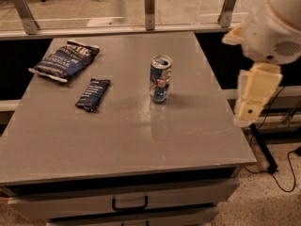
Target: Pick blue chip bag
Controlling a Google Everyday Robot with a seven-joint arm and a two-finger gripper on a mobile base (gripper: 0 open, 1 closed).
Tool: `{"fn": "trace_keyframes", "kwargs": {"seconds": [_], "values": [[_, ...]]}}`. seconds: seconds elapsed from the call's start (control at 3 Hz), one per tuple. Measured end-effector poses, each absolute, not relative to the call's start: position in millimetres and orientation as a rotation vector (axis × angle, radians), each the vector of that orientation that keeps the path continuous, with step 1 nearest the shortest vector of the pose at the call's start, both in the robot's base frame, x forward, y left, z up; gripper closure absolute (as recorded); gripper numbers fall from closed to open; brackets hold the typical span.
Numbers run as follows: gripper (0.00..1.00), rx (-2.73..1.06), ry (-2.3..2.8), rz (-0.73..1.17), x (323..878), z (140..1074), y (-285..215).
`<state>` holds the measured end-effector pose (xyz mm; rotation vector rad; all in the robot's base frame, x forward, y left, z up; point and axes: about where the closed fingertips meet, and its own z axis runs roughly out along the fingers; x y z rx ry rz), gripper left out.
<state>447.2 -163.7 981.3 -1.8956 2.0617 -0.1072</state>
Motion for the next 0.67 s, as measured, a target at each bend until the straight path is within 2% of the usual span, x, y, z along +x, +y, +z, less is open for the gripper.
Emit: {"fn": "trace_keyframes", "kwargs": {"seconds": [0.67], "values": [[0.00,-2.329,1.506,-0.108,477,957,16]]}}
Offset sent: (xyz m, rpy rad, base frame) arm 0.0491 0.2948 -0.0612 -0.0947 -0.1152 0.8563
